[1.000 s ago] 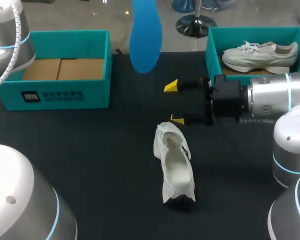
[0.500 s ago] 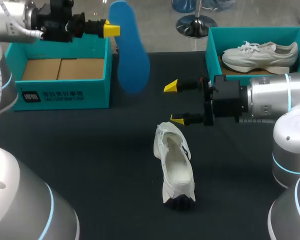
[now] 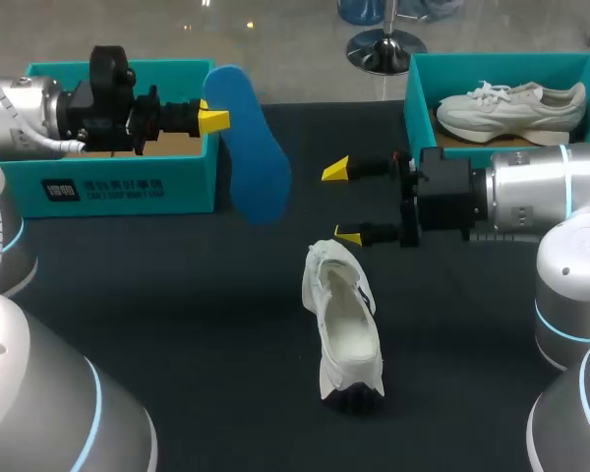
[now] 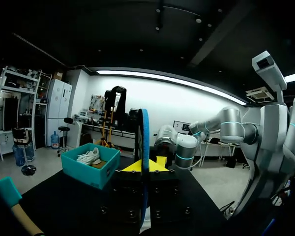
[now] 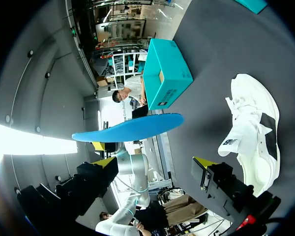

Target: Take the shoe out of the shoebox, open the shoe tongue, remove and reinsert the insole, then place the shoe into the shoebox

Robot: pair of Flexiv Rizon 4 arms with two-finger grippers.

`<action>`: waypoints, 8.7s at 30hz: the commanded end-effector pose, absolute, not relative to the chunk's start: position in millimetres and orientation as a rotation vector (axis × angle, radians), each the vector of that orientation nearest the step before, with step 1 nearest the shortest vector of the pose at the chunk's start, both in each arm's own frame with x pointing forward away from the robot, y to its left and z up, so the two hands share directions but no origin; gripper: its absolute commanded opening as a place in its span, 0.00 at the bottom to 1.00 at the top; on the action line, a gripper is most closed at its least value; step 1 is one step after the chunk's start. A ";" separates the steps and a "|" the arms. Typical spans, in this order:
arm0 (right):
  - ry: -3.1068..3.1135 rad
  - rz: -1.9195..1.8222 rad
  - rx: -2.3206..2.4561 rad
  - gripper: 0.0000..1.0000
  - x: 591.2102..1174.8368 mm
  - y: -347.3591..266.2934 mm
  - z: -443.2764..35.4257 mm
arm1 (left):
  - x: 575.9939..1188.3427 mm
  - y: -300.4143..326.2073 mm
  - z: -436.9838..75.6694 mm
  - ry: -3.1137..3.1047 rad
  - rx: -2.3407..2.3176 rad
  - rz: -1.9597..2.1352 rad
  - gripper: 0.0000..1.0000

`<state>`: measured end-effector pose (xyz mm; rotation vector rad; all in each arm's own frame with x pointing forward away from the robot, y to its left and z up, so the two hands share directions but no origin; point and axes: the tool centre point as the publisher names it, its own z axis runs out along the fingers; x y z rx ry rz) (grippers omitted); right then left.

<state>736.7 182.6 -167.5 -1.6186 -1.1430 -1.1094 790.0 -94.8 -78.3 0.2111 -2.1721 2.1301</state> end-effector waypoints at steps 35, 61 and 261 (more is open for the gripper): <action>-1.143 -1.108 -1.623 1.00 737.1 184.7 -167.5 | 731.3 -69.0 -88.9 -2.449 -1.073 2.092 0.00; -1.143 -1.108 -1.623 1.00 737.1 184.7 -167.5 | 685.8 -108.1 -122.5 -2.529 -1.794 1.939 0.00; -1.124 -1.102 -1.625 0.00 728.8 175.9 -164.0 | 756.7 -81.5 -120.6 -2.362 -2.376 1.581 1.00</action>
